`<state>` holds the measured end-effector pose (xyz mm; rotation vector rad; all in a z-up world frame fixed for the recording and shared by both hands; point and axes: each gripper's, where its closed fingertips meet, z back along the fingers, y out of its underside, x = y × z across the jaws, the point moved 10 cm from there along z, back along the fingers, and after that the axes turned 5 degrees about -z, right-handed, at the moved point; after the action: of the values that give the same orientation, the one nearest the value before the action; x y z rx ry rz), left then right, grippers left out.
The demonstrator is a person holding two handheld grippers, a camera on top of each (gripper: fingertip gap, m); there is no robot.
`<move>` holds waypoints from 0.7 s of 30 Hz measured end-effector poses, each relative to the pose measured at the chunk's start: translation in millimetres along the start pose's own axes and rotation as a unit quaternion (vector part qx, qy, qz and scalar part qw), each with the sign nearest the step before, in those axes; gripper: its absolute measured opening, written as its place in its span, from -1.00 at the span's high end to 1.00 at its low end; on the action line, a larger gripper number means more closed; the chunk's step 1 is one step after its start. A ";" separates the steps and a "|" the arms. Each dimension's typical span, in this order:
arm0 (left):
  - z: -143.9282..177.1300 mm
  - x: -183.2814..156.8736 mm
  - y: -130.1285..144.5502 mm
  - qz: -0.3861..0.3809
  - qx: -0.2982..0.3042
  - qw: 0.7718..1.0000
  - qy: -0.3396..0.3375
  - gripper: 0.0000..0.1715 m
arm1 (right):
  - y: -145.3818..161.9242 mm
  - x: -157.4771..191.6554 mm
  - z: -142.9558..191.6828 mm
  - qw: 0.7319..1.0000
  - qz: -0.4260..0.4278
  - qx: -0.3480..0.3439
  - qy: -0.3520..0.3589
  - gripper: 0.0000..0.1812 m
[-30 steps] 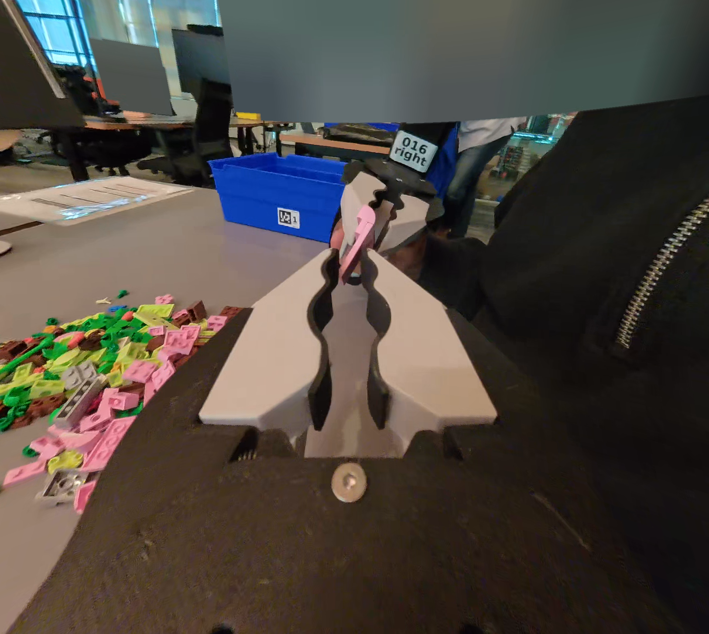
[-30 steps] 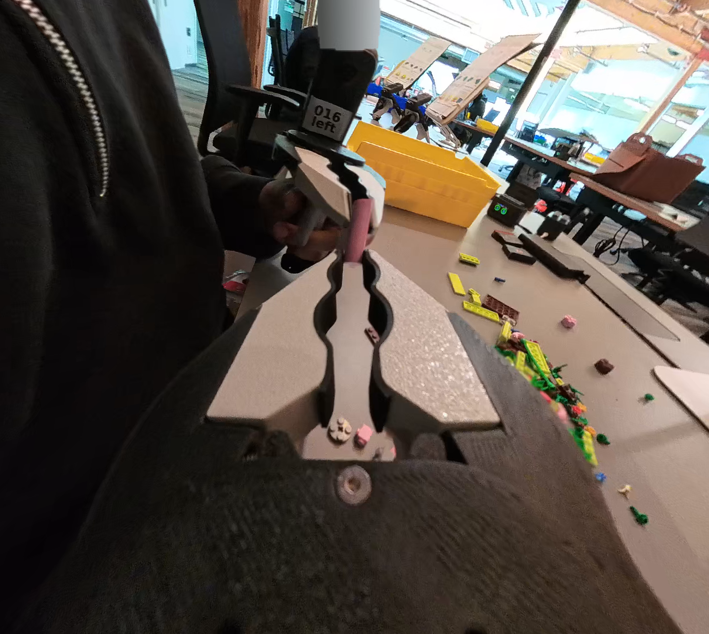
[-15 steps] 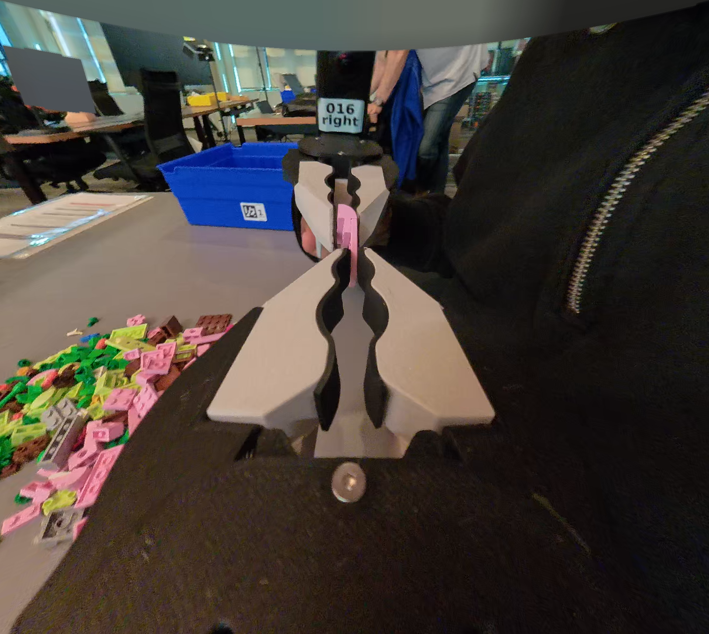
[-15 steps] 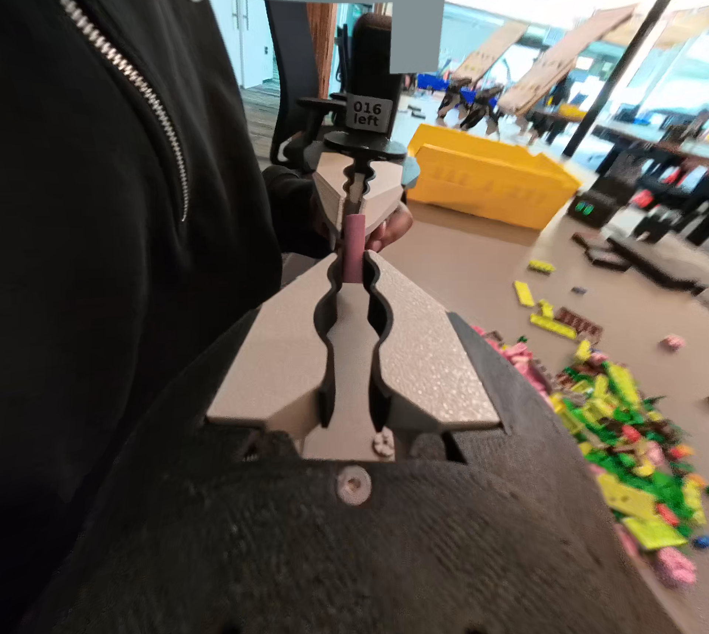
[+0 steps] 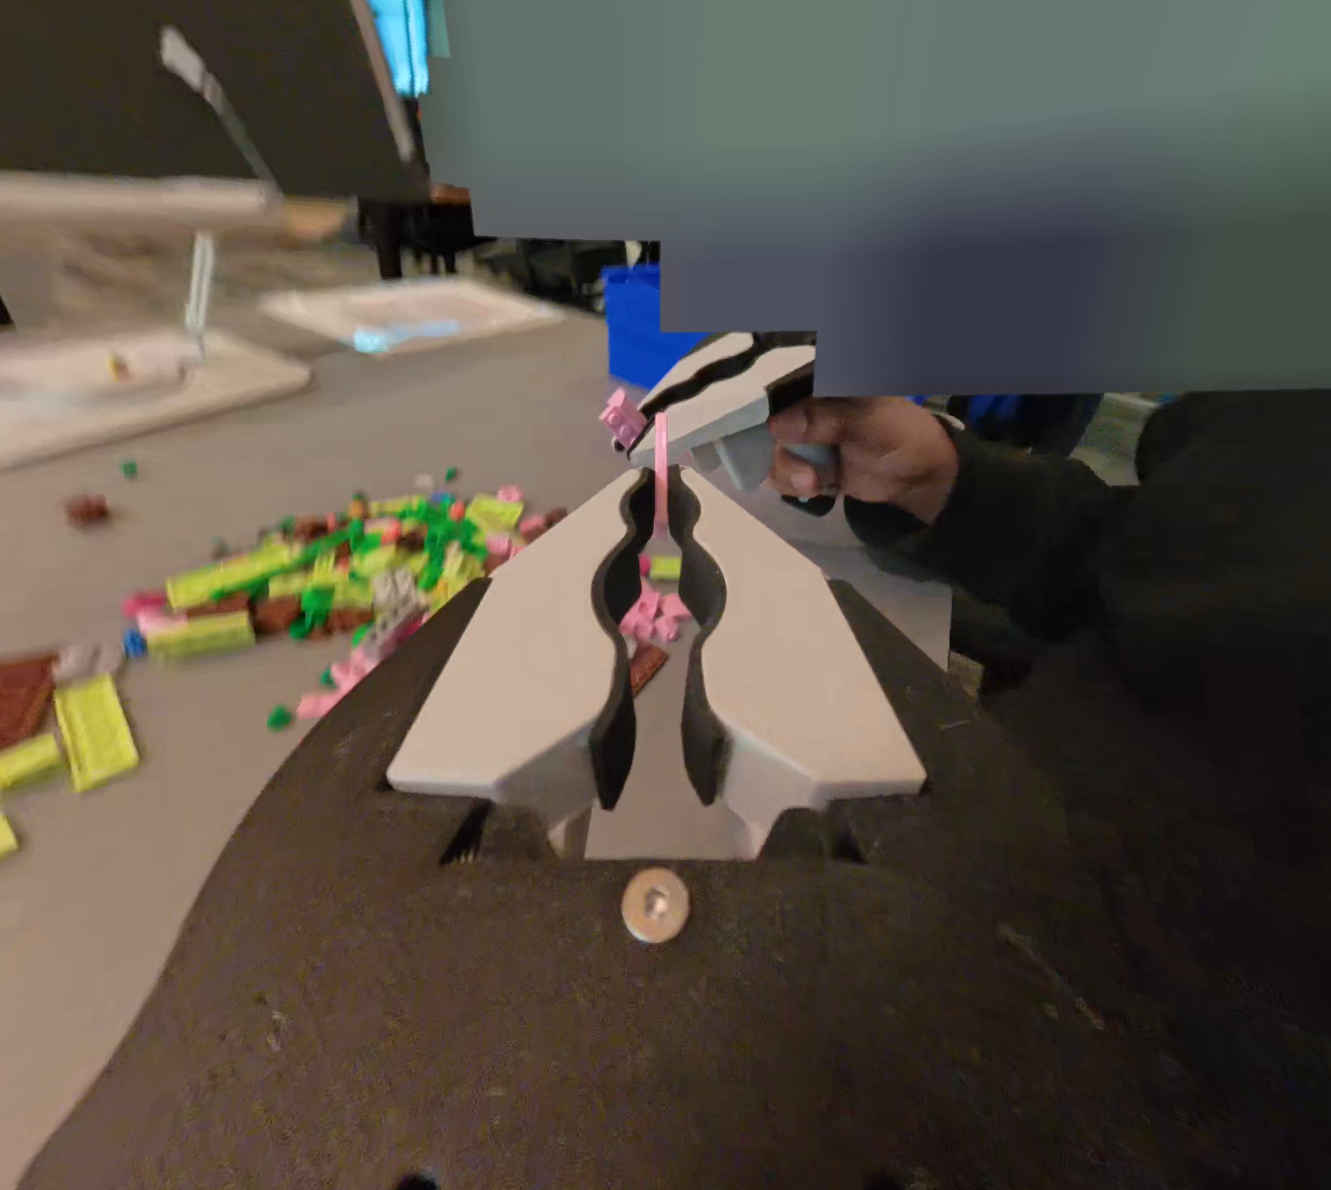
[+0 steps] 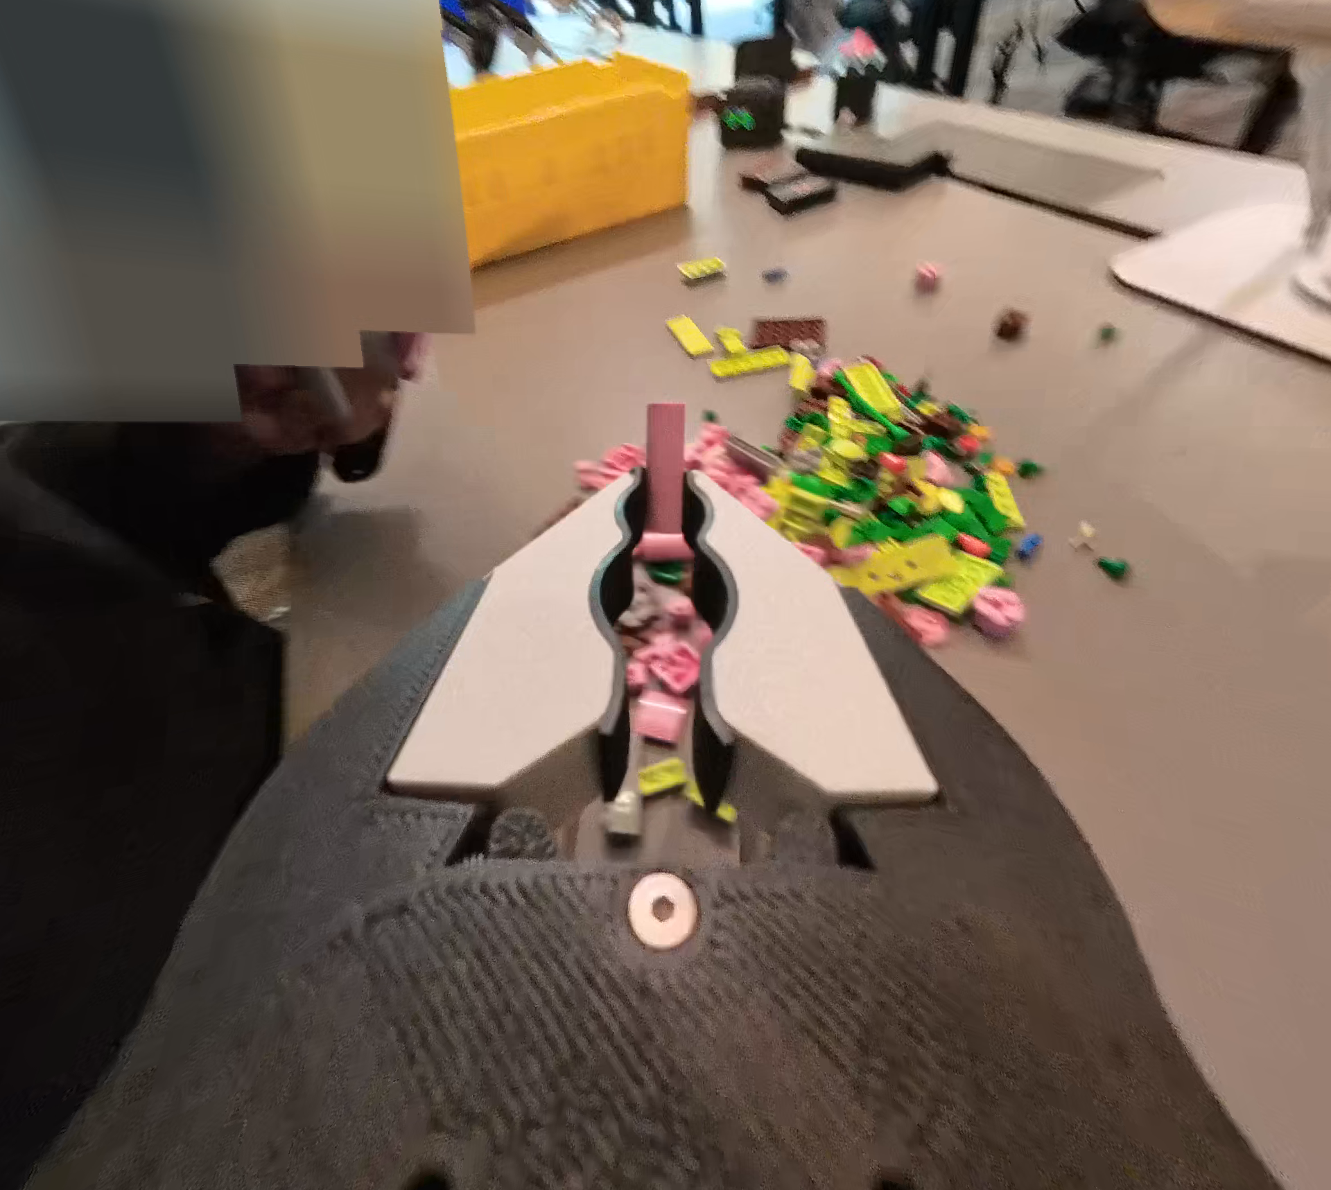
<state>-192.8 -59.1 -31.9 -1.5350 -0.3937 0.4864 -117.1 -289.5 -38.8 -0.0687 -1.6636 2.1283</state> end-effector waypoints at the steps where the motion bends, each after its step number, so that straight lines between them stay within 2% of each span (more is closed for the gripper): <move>1: -3.3 10.9 3.6 0.036 0.035 0.999 -0.008 1.00 | 0.9 -10.6 -5.1 0.999 -0.012 0.029 0.017 0.93; 4: -17.8 36.2 16.0 0.066 0.138 0.988 -0.035 1.00 | 0.1 -34.7 -23.8 0.994 -0.031 0.096 0.035 0.94; 6: -25.5 46.7 15.2 0.038 0.135 0.988 -0.067 1.00 | -1.9 -42.9 -37.3 0.992 -0.035 0.116 0.036 0.94; 9: -42.3 62.6 23.6 0.047 0.196 0.978 -0.055 1.00 | 0.1 -48.8 -52.1 0.988 -0.041 0.146 0.039 0.93; 10: -45.9 66.3 25.0 0.060 0.190 0.979 -0.050 0.76 | 0.2 -48.9 -53.4 0.988 -0.039 0.142 0.039 0.86; 11: -47.3 69.2 24.4 0.073 0.176 0.981 -0.045 0.46 | -1.0 -49.3 -52.0 0.990 -0.033 0.129 0.043 0.70; 12: -45.8 72.3 22.2 0.083 0.153 0.983 -0.053 0.35 | -3.2 -50.9 -47.2 0.992 -0.023 0.111 0.054 0.59; 15: -32.2 78.0 16.4 0.068 0.080 0.991 -0.086 0.29 | -14.6 -57.5 -17.5 0.994 0.013 0.010 0.104 0.55; 17: -21.1 81.5 13.7 0.044 0.041 0.991 -0.121 0.27 | -20.6 -60.7 4.4 0.989 0.028 -0.064 0.127 0.46; 20: -8.7 84.3 11.4 0.025 -0.009 0.990 -0.141 0.33 | -25.3 -63.5 26.6 0.980 0.038 -0.123 0.150 0.28; 21: -6.6 85.5 11.5 0.028 -0.020 0.989 -0.143 0.32 | -25.9 -62.6 29.6 0.979 0.044 -0.129 0.152 0.29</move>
<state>-117.7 -19.5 -48.5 -1.5205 -0.5856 0.7510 -61.5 -334.6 -20.4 -0.5266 -1.7614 1.8372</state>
